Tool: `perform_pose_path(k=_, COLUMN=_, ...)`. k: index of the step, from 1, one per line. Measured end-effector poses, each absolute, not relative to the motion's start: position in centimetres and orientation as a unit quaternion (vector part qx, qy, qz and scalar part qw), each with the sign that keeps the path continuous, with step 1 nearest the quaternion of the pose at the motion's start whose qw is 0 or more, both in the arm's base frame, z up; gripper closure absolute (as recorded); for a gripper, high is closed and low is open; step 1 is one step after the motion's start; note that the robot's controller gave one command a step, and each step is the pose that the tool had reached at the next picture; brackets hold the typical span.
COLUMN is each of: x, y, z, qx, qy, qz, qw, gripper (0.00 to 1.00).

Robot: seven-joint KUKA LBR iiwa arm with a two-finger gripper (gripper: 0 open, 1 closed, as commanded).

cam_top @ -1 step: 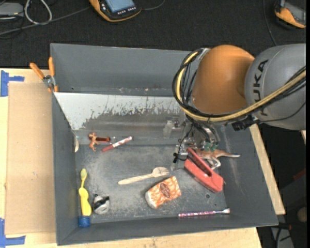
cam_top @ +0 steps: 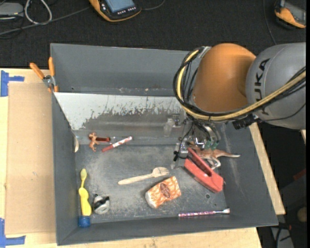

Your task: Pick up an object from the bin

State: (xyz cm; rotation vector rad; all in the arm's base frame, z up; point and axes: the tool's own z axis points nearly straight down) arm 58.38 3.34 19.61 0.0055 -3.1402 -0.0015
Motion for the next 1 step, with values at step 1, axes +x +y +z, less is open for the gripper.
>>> perform_pose_path(k=1, x=54.39, y=3.61, z=16.82, qx=0.192, qy=-0.981, qz=-0.001, qw=0.002, gripper=0.00)
